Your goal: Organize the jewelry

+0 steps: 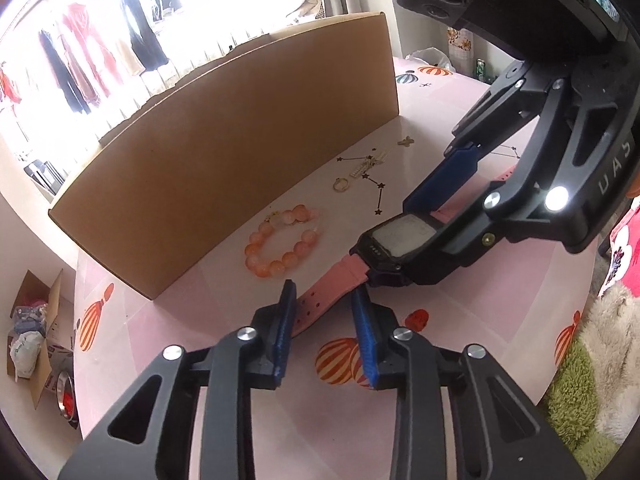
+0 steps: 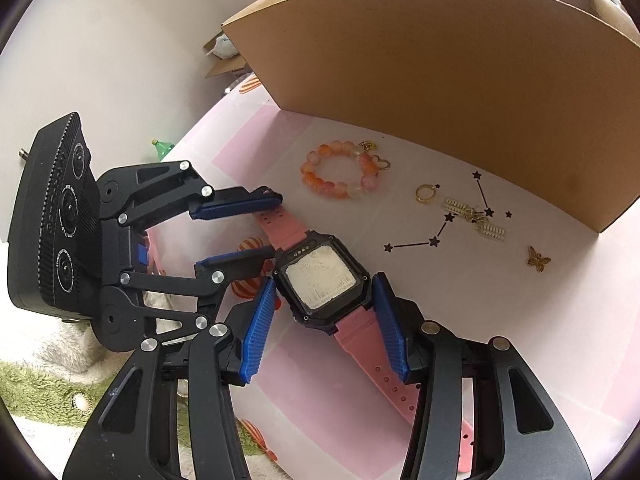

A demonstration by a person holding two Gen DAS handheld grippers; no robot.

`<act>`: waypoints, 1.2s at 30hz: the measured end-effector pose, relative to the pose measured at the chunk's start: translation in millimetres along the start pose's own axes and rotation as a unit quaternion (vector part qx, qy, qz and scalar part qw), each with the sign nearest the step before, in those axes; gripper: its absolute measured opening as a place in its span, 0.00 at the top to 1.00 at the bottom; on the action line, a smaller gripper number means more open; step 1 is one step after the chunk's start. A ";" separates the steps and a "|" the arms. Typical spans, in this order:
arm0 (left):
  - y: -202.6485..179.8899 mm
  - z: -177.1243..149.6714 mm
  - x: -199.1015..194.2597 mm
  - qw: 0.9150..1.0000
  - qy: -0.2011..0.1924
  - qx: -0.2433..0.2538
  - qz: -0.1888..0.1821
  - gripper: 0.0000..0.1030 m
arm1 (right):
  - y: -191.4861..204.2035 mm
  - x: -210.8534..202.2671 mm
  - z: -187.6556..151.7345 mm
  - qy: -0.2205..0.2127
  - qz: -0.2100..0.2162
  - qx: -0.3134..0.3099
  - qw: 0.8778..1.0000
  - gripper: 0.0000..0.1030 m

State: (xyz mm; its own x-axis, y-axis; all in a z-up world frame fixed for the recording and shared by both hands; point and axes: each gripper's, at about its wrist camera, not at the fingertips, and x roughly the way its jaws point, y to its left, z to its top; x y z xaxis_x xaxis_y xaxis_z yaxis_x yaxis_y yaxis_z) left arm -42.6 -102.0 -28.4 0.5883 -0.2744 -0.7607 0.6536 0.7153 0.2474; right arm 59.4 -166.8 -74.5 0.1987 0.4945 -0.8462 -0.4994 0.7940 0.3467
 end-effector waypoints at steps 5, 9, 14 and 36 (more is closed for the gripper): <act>11.3 4.9 1.0 0.998 0.021 -0.047 -0.030 0.85 | -2.9 -2.4 -2.9 -0.007 0.008 0.013 1.000 0.55; 16.9 7.3 1.7 0.996 0.030 -0.068 -0.044 0.87 | 2.8 -4.6 -6.6 -0.012 -0.012 0.003 1.000 0.55; 19.0 7.9 1.3 0.995 0.034 -0.074 -0.049 0.87 | 11.1 -4.1 -8.8 -0.011 -0.053 -0.016 0.998 0.55; 23.1 4.5 -0.7 0.995 0.031 -0.082 -0.056 0.88 | 13.6 -41.6 -66.6 -0.054 -0.318 -0.036 0.946 0.84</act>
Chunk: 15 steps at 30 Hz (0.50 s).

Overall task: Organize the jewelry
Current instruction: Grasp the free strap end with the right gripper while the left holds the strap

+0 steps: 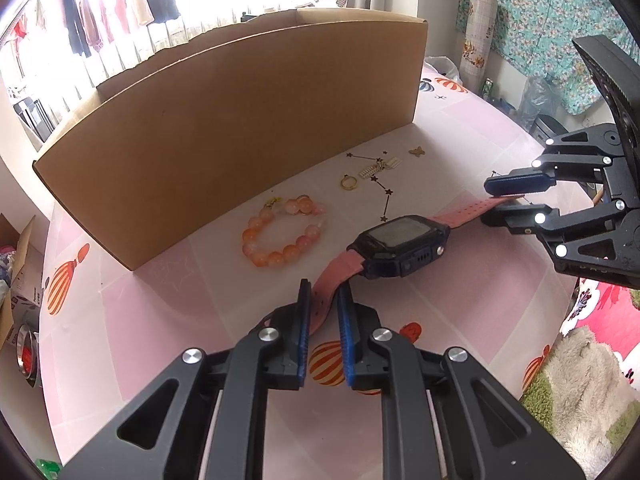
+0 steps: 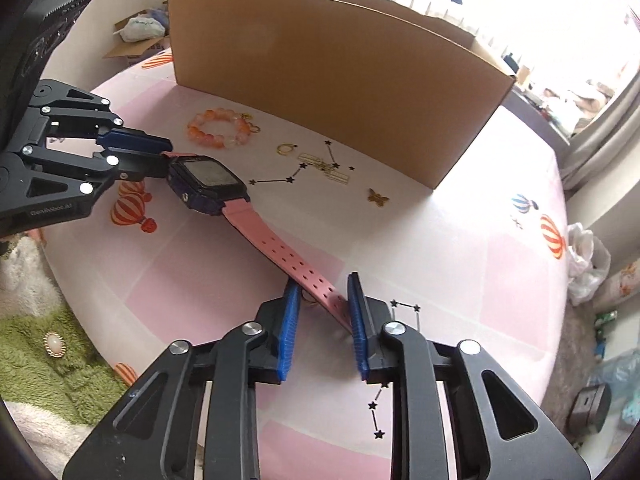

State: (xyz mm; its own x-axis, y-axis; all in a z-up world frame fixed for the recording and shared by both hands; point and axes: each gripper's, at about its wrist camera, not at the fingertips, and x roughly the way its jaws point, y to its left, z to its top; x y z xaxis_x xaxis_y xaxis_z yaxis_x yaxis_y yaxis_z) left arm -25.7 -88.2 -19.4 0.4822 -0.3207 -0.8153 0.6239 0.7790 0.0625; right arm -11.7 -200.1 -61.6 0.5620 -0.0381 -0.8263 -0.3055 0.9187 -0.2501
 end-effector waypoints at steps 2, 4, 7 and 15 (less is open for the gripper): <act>1.8 -1.0 -1.0 1.000 0.000 0.000 -0.003 0.88 | -1.3 -1.9 -4.3 -0.007 -0.008 0.013 1.000 0.87; 4.3 -1.7 -1.9 1.000 -0.001 -0.003 -0.007 0.87 | -4.2 -3.5 -7.3 -0.014 -0.010 0.030 0.999 0.88; 7.0 -2.9 -4.3 1.000 -0.001 -0.003 -0.013 0.86 | -11.9 -6.7 -10.0 -0.019 -0.008 0.052 0.998 0.90; 5.6 -13.8 -12.3 0.999 0.000 0.028 -0.020 0.85 | -2.0 5.0 0.0 -0.019 -0.002 0.086 0.996 0.90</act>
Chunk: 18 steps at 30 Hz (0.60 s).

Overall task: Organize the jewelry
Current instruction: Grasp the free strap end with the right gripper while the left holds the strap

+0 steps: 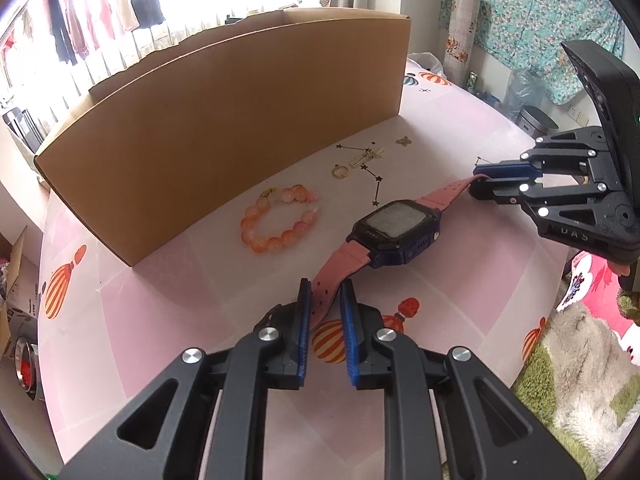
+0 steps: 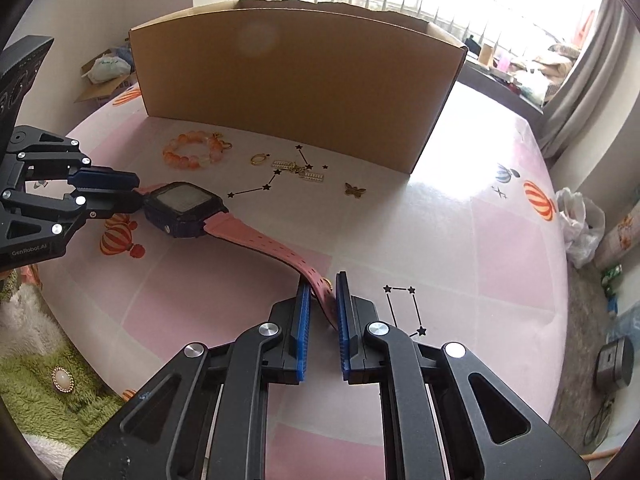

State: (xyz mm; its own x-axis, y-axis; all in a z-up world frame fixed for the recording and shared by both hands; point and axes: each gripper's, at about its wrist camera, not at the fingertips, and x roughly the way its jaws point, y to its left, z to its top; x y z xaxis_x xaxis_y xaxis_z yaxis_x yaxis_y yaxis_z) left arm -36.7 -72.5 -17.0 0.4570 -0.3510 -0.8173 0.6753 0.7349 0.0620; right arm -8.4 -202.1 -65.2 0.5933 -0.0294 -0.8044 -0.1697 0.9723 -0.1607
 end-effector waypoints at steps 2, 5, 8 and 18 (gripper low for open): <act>-1.4 -2.1 -1.5 1.000 0.002 0.013 0.001 0.85 | 1.1 -1.4 -0.5 0.000 0.001 0.009 1.000 0.90; -1.4 -4.1 -2.0 1.000 0.006 0.022 -0.003 0.85 | -1.2 -0.2 -0.3 -0.002 0.003 0.023 1.000 0.90; -1.7 -4.3 -1.8 1.000 0.008 0.027 -0.005 0.85 | -5.6 1.4 -1.2 -0.005 0.005 0.033 0.999 0.90; 1.4 4.3 -10.2 1.000 -0.018 0.020 0.005 0.97 | -10.3 -5.7 7.1 -0.018 0.012 0.065 0.998 0.98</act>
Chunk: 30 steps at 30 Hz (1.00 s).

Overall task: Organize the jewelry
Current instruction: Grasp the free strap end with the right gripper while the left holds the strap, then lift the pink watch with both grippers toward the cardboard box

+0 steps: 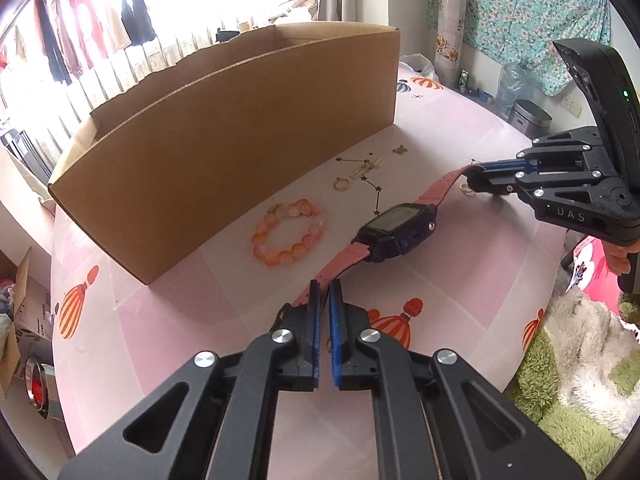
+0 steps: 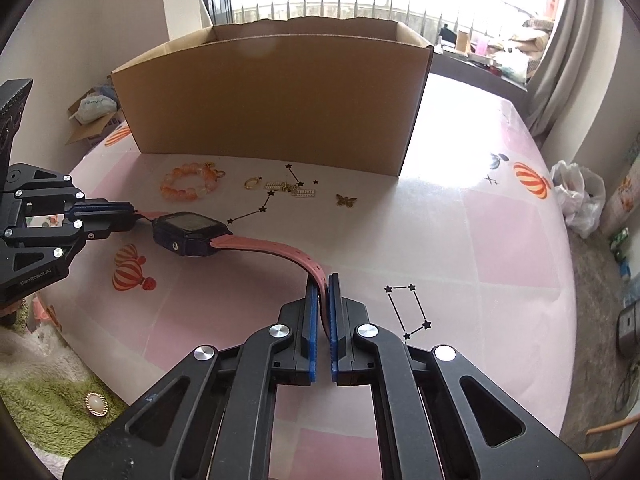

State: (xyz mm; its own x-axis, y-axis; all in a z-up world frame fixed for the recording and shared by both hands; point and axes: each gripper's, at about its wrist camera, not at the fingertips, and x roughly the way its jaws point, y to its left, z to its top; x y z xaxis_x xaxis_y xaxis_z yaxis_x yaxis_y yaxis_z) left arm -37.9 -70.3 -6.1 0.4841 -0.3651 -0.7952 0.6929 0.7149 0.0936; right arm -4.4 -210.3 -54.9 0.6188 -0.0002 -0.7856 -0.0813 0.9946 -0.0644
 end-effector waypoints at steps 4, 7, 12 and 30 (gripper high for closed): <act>2.9 1.6 -1.8 1.000 -0.003 -0.004 0.000 0.98 | 0.8 -4.6 1.9 -0.007 0.004 0.009 1.000 0.99; 3.5 2.9 -5.1 1.000 -0.006 -0.003 0.002 0.98 | -1.4 -9.9 4.4 -0.014 0.011 0.019 1.000 0.99; 5.9 9.2 -14.6 1.000 -0.015 -0.009 -0.005 0.98 | -3.5 -23.9 11.3 -0.032 0.017 0.030 0.999 0.99; 25.8 88.9 -93.8 0.987 -0.156 0.001 0.029 1.00 | -22.2 -100.1 107.3 -0.159 0.050 -0.029 0.986 0.99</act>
State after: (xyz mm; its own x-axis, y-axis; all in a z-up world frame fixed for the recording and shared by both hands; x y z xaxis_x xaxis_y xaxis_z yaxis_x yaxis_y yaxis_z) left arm -18.0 -70.6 124.1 0.6637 -0.4894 -0.5658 0.6602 0.7387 0.1355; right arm 19.2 -221.2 91.2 0.8182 0.1402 -0.5576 -0.1944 0.9802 -0.0388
